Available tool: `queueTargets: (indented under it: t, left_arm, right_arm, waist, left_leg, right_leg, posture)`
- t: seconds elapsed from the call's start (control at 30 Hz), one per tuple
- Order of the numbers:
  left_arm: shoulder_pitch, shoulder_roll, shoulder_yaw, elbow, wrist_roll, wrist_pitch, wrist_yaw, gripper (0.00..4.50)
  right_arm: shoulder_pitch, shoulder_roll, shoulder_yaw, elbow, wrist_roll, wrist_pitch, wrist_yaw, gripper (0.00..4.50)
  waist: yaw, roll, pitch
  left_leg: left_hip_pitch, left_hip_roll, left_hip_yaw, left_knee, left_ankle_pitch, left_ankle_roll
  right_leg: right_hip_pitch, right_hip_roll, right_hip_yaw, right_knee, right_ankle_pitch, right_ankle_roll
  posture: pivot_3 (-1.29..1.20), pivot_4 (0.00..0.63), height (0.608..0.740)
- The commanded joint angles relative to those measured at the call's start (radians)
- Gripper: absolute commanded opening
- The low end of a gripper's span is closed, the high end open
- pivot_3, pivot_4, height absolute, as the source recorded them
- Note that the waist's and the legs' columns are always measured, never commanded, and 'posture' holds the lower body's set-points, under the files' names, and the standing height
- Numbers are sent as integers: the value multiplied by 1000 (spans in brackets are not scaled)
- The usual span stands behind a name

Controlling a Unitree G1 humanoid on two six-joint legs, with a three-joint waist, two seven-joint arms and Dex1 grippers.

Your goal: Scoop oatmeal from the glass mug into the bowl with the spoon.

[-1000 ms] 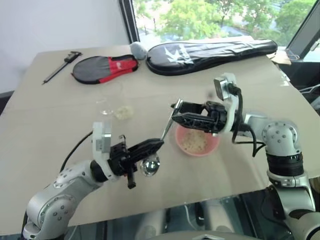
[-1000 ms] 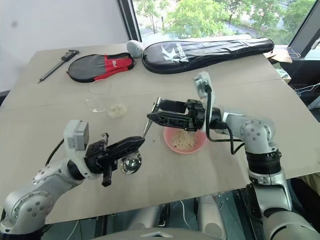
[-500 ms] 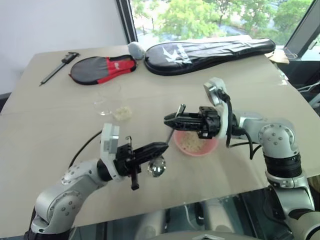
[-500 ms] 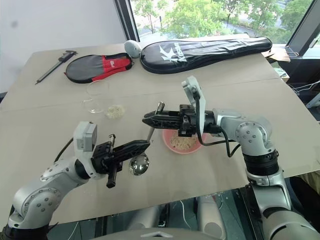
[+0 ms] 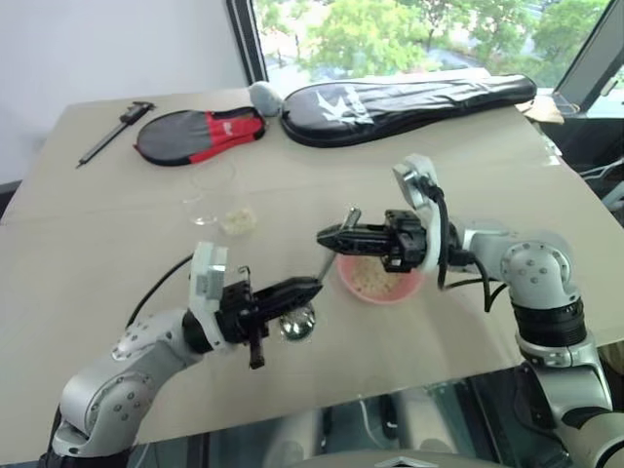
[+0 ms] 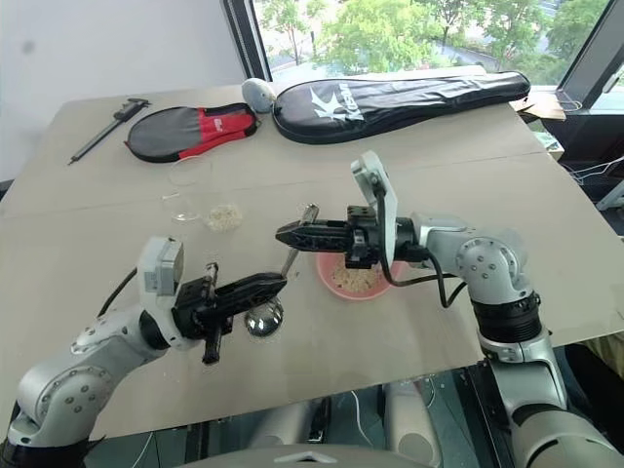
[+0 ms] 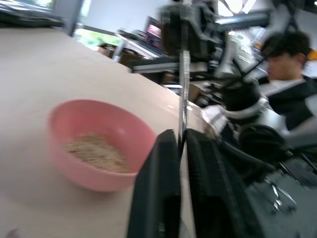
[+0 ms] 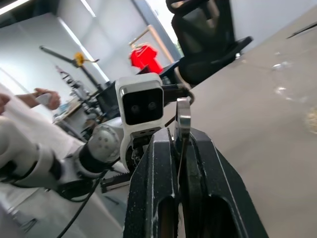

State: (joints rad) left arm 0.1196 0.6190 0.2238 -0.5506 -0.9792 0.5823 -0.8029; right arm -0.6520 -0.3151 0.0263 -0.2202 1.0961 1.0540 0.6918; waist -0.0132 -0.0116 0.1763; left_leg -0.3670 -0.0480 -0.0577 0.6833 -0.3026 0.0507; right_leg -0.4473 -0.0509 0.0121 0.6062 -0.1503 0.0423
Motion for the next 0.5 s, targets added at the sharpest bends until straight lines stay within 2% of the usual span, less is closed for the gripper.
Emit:
queueTargets:
  t: [0.03, 0.07, 0.1, 0.33, 0.43, 0.5]
  left_arm:
    - [6, -11, 33, -7, 48, -28, 63, 2153]
    - [11, -15, 37, -9, 53, -33, 70, 2702]
    - [18, -34, 62, -17, 67, -62, 94, 3033]
    - [43, -161, 197, -116, 192, -203, 339, 3033]
    - [57, -196, 206, -142, 243, -220, 421, 3033]
    - [51, -236, 225, -152, 361, -275, 518, 3033]
  right_arm:
    - [-20, 31, -63, 3, 39, -14, -60, 0]
    - [-20, 35, -70, 5, 43, -9, -68, 0]
    - [-22, 39, -87, 15, 47, -6, -91, 0]
    - [-36, 49, -216, 107, 89, 3, -272, 0]
    - [-48, 39, -237, 147, 34, -11, -343, 0]
    - [-101, 16, -276, 237, -17, -45, -395, 0]
  waist:
    - [0, 0, 0]
    - [0, 0, 0]
    - [0, 0, 0]
    - [3, 0, 0]
    - [3, 0, 0]
    - [1, 0, 0]
  left_leg:
    - [0, 0, 0, 0, 0, 0]
    - [0, 0, 0, 0, 0, 0]
    - [0, 0, 0, 0, 0, 0]
    - [-2, -1, 0, -1, 2, -3]
    - [-2, -1, 0, -1, 1, -2]
    - [-2, -1, 0, -1, 0, 0]
  right_leg:
    - [0, 0, 0, 0, 0, 0]
    - [0, 0, 0, 0, 0, 0]
    - [0, 0, 0, 0, 0, 0]
    - [-1, -4, 0, -1, 0, 0]
    - [-1, -4, 0, -1, 0, -1]
    - [-1, -4, 0, -1, 1, -1]
  posture:
    - [0, 150, 740]
    - [0, 150, 740]
    - [0, 150, 740]
    - [0, 150, 740]
    - [0, 150, 740]
    - [0, 150, 740]
